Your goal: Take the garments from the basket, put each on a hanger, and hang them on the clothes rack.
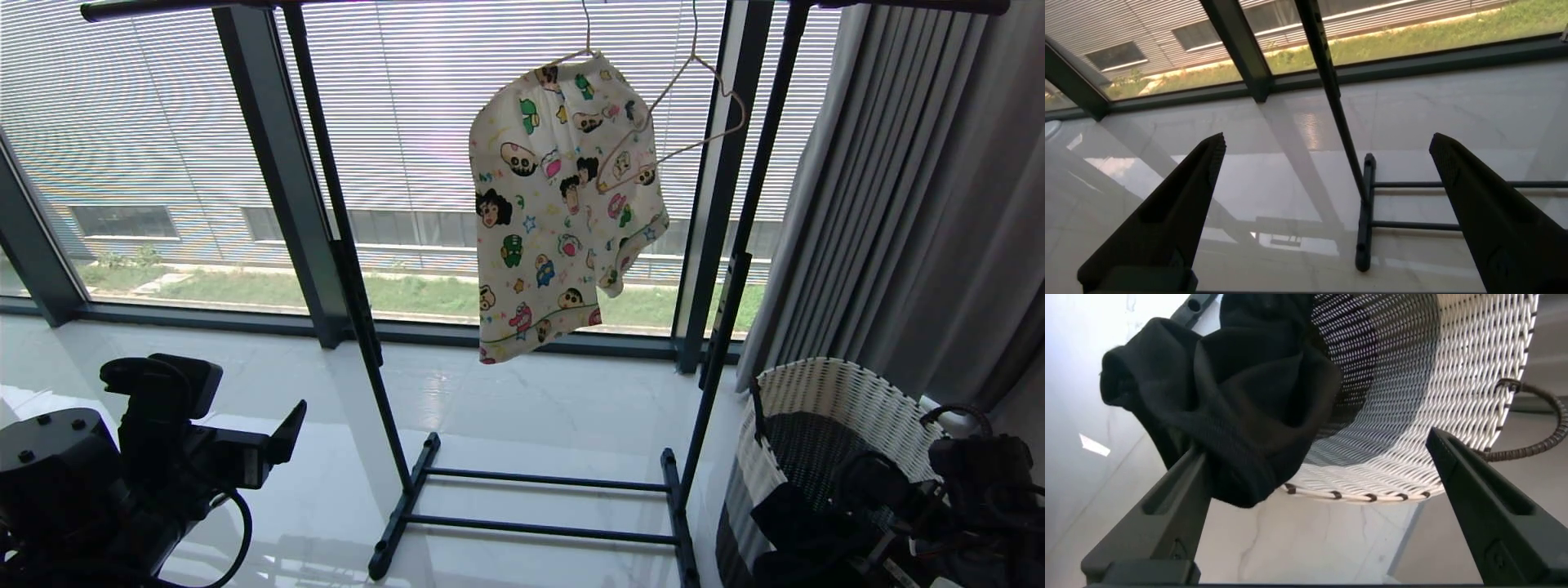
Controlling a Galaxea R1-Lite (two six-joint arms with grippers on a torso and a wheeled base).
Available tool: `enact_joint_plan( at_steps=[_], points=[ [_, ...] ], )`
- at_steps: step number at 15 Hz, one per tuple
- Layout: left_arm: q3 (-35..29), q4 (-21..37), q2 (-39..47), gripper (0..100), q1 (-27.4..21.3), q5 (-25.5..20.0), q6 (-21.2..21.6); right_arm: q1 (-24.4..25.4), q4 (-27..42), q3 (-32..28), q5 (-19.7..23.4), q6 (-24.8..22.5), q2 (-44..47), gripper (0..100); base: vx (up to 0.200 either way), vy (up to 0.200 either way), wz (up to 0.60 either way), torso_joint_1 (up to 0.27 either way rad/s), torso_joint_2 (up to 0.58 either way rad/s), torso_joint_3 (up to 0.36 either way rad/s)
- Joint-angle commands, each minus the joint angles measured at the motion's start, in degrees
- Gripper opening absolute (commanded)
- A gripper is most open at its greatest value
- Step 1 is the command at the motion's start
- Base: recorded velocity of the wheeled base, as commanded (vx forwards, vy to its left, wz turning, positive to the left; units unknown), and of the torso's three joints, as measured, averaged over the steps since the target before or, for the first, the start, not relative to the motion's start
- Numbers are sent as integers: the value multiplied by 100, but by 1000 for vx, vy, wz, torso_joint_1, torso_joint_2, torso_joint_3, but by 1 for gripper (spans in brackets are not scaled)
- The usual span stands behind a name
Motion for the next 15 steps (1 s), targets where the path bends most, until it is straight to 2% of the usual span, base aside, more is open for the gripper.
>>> enact_joint_plan(
  at_steps=[1, 2, 6, 9, 10, 12, 14, 15],
  points=[
    [-1, -2, 11, 100, -2, 2, 1, -58, -327, -8, -74, -205, 479, 100, 0, 0, 0, 0, 0, 0],
    [-1, -2, 11, 100, -2, 2, 1, -102, -371, -17, -135, -302, 541, 0, 0, 0, 0, 0, 0, 0],
    [8, -2, 11, 100, -2, 2, 1, -102, -459, 1, -126, -319, 515, 0, 0, 0, 0, 0, 0, 0],
    [34, -2, 81, 100, -37, 2, 1, 38, -380, -17, -100, -249, -101, 0, 0, 0, 0, 0, 0, 0],
    [61, -2, 98, 100, -55, 2, 1, 91, -99, -78, -100, -249, -347, 0, 0, 0, 0, 0, 0, 0],
    [149, -2, 134, 100, -160, 11, 1, 293, 1386, -808, -91, 68, -1103, 0, 0, 0, 0, 0, 0, 0],
    [245, -2, 116, 100, -319, 11, -8, 759, 2933, -1880, -47, 982, -1586, 0, 0, 0, 0, 0, 0, 0],
    [281, -2, 107, 100, -407, 2, -8, 1014, 3636, -2469, -3, 1403, -1718, 0, -200, 0, 0, 2, 7, 2]
  ],
)
